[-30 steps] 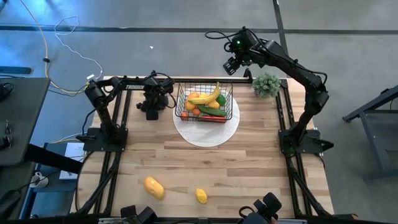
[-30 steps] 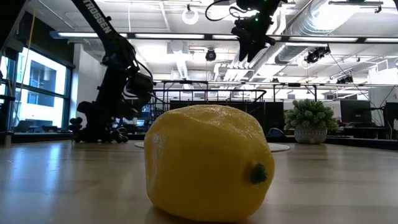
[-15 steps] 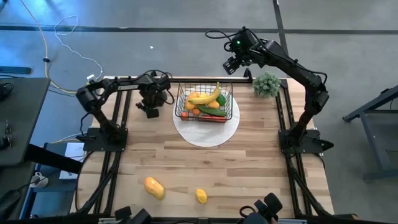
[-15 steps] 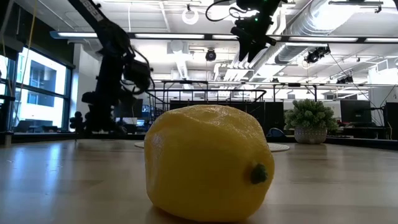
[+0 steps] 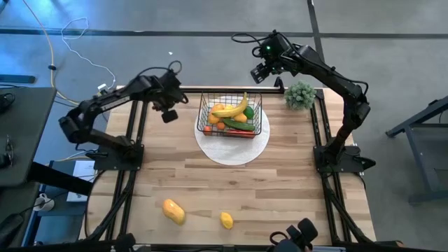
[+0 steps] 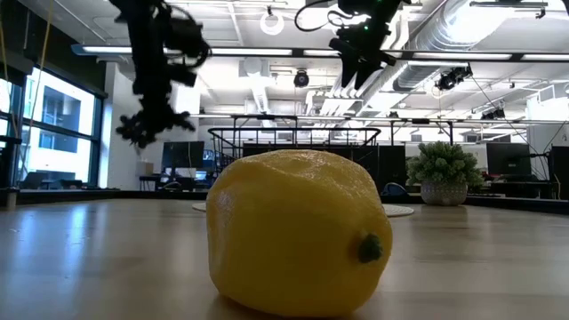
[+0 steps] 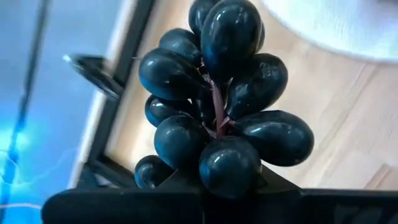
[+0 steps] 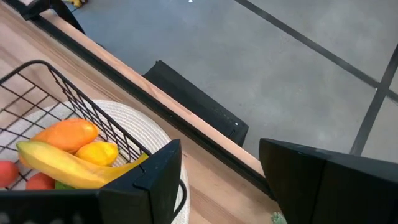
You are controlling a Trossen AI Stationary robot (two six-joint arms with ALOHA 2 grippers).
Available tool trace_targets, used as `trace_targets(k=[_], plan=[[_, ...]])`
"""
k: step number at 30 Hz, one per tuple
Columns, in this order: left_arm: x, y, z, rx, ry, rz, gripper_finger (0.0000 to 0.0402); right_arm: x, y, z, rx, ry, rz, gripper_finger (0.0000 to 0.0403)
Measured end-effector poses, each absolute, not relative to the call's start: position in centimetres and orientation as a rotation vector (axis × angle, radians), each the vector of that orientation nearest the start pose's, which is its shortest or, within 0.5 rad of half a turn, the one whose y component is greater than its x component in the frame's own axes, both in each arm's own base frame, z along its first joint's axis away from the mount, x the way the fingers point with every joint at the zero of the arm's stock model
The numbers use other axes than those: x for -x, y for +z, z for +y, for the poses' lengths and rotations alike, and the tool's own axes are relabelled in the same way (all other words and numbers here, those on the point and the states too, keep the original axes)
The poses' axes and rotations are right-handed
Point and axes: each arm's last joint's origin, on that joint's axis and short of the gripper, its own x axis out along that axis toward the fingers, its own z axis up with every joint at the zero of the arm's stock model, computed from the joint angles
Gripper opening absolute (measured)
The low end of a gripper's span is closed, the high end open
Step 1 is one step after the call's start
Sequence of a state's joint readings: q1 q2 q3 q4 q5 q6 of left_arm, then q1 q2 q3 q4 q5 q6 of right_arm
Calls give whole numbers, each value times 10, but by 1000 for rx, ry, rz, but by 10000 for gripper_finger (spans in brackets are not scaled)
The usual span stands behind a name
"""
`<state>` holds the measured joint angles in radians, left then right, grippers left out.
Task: Build produce basket
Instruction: Put the purple grapes into the wire basket
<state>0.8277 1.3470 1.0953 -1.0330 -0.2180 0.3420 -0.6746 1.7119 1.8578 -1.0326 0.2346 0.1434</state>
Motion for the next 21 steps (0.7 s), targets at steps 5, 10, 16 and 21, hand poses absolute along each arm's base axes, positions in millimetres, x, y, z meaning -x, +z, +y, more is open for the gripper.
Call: trace_targets(k=[5,10,16,21], plan=[[-166,307,177,23,676,1284,9,-270,385,-224,-357,-927,825,199],[-181,338,177,-85,710,1189,9,-269,384,-223,-364,-927,844,199],[-206,354,172,-332,571,1146,12,-268,383,-222,-368,-927,861,199],[-234,353,167,-521,467,1093,19,-268,383,-222,-363,-925,864,199]])
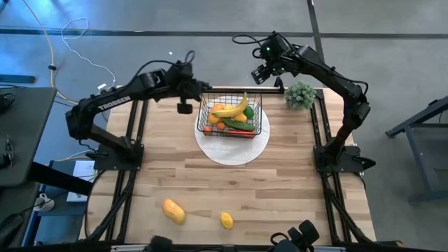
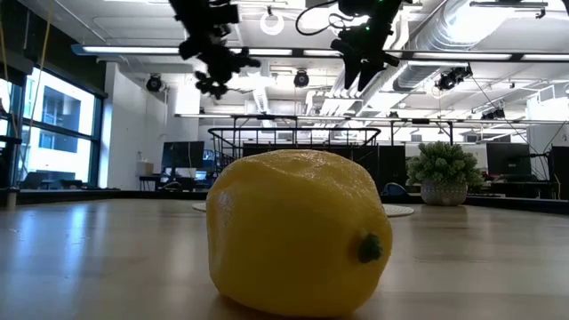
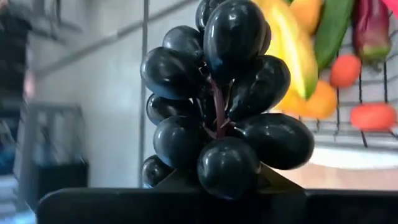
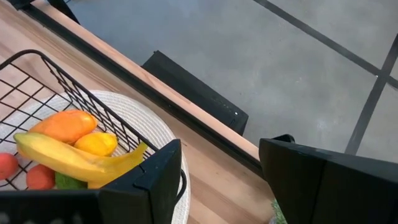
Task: Build produce basket
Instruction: Put the purple grapes into the wire basket
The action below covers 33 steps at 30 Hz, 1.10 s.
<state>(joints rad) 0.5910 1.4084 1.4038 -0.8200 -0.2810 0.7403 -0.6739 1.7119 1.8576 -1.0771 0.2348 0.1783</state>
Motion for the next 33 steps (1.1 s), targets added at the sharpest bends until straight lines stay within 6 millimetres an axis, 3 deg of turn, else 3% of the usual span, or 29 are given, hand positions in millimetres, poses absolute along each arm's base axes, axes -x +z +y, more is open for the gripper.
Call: trace_targets(k=[10,17,23,33], plan=[[-287,321,150,-873,170,1179,28,-267,382,-222,-352,-915,892,199],[-318,291,143,-995,175,1289,43,-266,382,-221,-348,-912,898,199],[-333,270,139,-1079,163,1395,83,-266,381,-221,-351,-912,905,199],[-331,269,140,-1106,205,1449,134,-263,379,-219,-382,-922,940,199]])
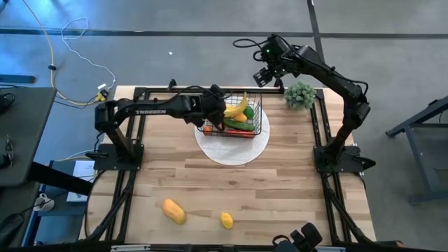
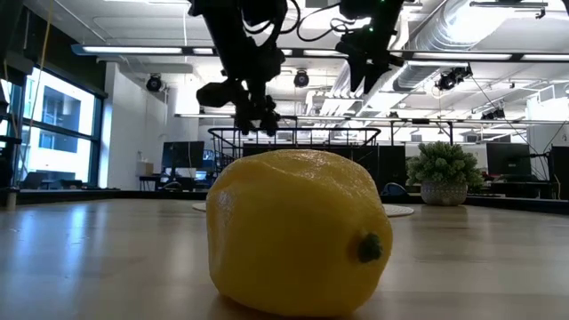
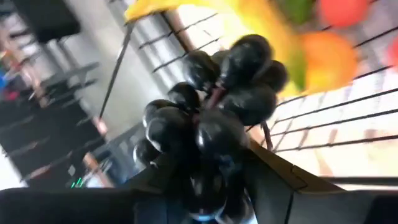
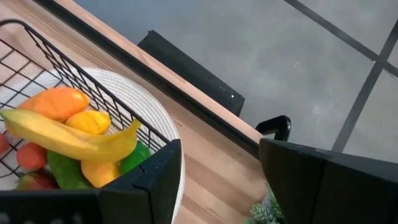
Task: Build produce basket
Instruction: Put the purple grapes into the wire basket, then put the yellow lemon into the wire basket
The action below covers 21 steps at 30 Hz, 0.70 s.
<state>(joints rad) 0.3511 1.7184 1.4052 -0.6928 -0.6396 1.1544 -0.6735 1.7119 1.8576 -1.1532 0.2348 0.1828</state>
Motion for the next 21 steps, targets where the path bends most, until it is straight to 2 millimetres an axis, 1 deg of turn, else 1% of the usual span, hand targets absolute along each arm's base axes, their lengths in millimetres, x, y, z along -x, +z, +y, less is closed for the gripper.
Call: trace_targets(k=[3,6,9,14,18,21], plan=[[-329,265,136,-1060,91,1432,135,-262,378,-218,-387,-921,956,199],[-330,264,132,-981,31,1374,132,-261,377,-217,-407,-929,961,199],[-333,264,128,-960,36,1335,125,-261,377,-217,-412,-931,963,199],[-336,265,122,-993,63,1343,116,-261,377,-217,-430,-927,956,199],[-336,266,121,-1008,147,1371,119,-262,377,-216,-454,-903,950,199],[-336,267,122,-947,206,1361,121,-262,376,-215,-476,-901,949,199]])
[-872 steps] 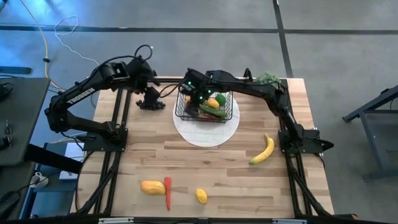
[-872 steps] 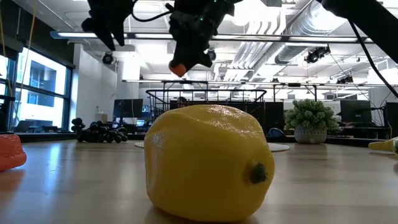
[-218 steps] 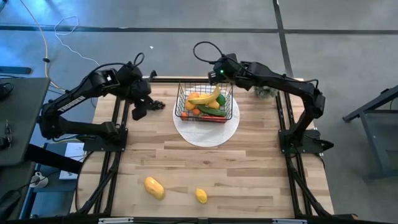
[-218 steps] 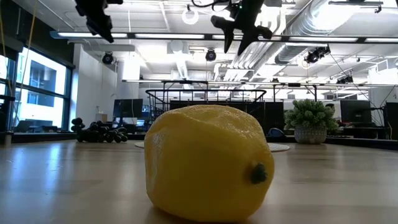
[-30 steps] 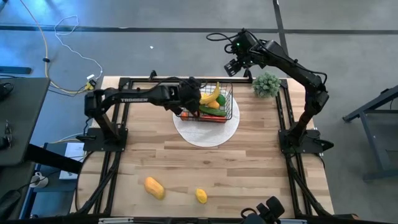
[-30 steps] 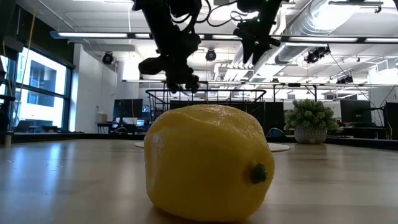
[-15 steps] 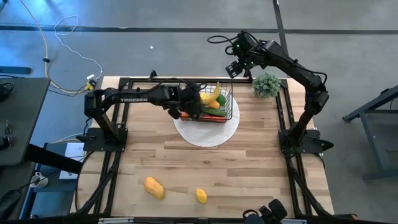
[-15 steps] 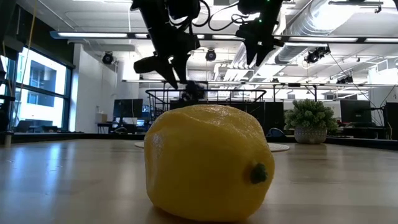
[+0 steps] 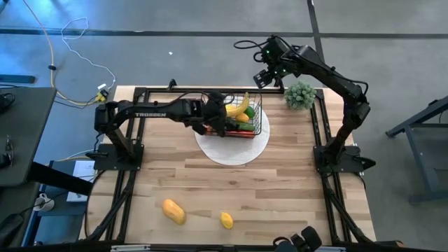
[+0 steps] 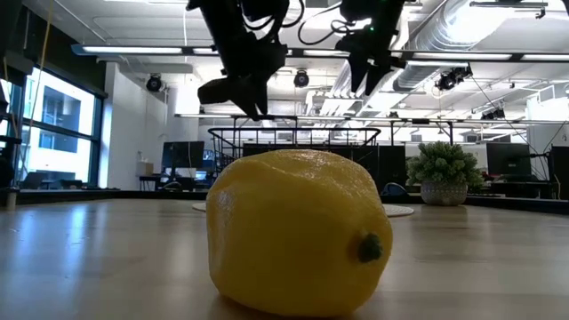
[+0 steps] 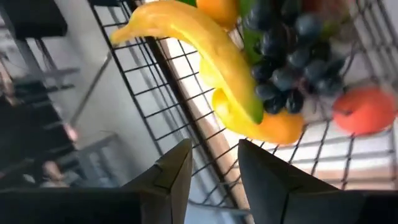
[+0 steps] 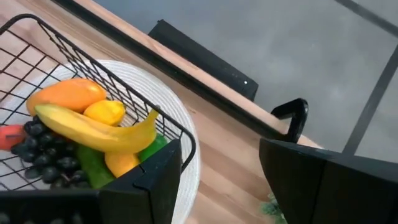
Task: Build produce basket
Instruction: Put the yellow lemon into the wire basket
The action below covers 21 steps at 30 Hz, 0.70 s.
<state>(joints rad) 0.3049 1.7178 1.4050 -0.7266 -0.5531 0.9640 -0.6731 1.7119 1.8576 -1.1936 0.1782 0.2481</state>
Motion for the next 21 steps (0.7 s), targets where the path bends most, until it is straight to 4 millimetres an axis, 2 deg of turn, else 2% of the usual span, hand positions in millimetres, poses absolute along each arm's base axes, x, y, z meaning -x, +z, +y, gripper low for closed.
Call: trace_targets(k=[6,10,15,21], plan=[[-324,283,121,-652,292,1224,118,-264,375,-209,-576,-835,951,199],[-308,304,116,-521,367,1151,114,-272,374,-195,-632,-757,969,199],[-283,331,105,-415,435,1083,113,-287,372,-167,-684,-716,993,199],[-250,357,90,-299,480,1023,113,-307,371,-122,-742,-674,1012,199]])
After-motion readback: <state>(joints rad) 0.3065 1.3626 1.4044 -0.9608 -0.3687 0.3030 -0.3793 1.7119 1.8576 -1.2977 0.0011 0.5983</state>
